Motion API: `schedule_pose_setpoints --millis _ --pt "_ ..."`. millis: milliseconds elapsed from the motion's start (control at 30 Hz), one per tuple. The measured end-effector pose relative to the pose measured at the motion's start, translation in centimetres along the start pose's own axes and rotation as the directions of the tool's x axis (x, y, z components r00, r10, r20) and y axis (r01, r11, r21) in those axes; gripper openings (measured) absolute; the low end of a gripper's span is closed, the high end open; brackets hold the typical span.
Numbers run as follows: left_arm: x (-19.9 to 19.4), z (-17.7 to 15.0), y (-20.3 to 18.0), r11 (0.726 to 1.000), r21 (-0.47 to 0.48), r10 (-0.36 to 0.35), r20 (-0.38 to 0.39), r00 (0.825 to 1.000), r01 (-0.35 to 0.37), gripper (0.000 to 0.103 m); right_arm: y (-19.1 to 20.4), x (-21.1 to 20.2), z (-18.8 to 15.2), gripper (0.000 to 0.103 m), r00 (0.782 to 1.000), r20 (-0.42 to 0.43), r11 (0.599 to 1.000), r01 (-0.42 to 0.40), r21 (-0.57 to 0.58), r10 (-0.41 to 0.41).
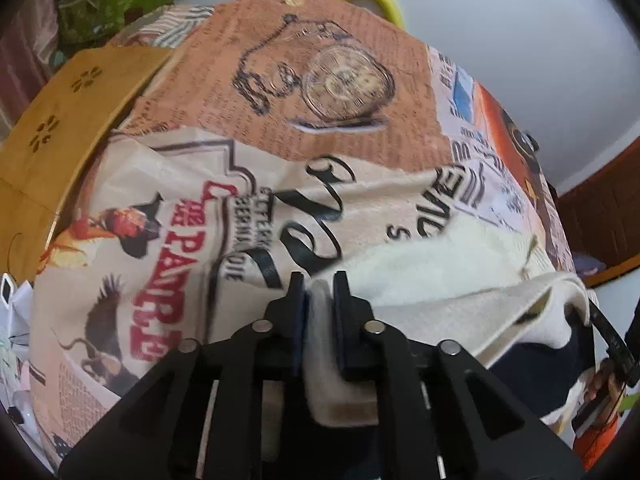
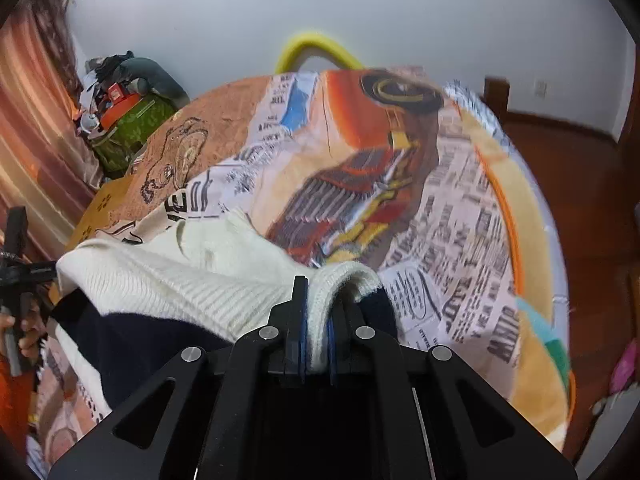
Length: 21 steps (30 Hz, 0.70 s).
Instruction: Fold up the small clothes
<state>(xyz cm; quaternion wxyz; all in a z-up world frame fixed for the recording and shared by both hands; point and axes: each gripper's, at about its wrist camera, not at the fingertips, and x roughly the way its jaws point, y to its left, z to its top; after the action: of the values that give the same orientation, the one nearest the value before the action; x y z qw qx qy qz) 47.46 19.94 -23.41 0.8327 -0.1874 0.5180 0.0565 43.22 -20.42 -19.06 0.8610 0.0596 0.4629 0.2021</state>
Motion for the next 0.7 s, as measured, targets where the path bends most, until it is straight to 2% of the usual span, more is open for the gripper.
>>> schedule_pose_setpoints --millis 167,200,233,267,333,400,500,633,700 --pt "-3.2 0.5 -0.5 0.997 0.052 0.052 0.079 0.996 -0.056 0.021 0.8 -2.5 0.5 0.014 0.999 0.038 0.999 0.019 -0.043 -0.017" --pt "-3.9 0.6 -0.5 0.997 0.058 0.051 0.093 0.994 -0.056 0.026 1.3 -3.5 0.5 0.017 0.998 0.060 0.998 0.026 -0.059 -0.022" --pt "-4.9 0.5 -0.7 0.996 0.066 0.048 0.114 0.992 -0.056 0.034 1.6 -4.1 0.6 0.027 0.996 0.086 0.997 0.040 -0.070 -0.034" --pt "-5.9 0.4 -0.8 0.996 0.073 0.045 0.140 0.989 -0.056 0.039 2.0 -5.1 0.7 0.043 0.990 0.128 0.994 0.065 -0.083 -0.054" --pt "-7.3 0.2 -1.3 0.994 0.090 0.040 0.176 0.984 -0.056 0.053 2.9 -6.9 0.8 0.055 0.977 0.204 0.990 0.090 -0.112 -0.066" --pt "-8.1 -0.2 -2.0 0.991 0.121 0.032 0.187 0.982 -0.055 0.058 3.8 -7.9 1.0 0.055 0.975 0.219 0.987 0.081 -0.142 -0.049" --pt "-7.9 -0.9 -3.1 0.987 0.156 0.021 0.160 0.987 -0.046 0.064 5.4 -8.3 0.8 0.055 0.979 0.203 0.982 0.039 -0.185 0.000" --pt "-5.8 -2.0 -4.7 0.976 0.212 0.020 0.114 0.993 -0.044 0.067 8.0 -6.2 -0.3 0.055 0.990 0.137 0.966 0.001 -0.259 0.036" --pt "-3.9 -2.2 -5.3 0.969 0.238 0.049 0.087 0.995 -0.068 0.067 9.2 -4.5 -0.9 0.055 0.994 0.096 0.956 -0.017 -0.292 0.046"
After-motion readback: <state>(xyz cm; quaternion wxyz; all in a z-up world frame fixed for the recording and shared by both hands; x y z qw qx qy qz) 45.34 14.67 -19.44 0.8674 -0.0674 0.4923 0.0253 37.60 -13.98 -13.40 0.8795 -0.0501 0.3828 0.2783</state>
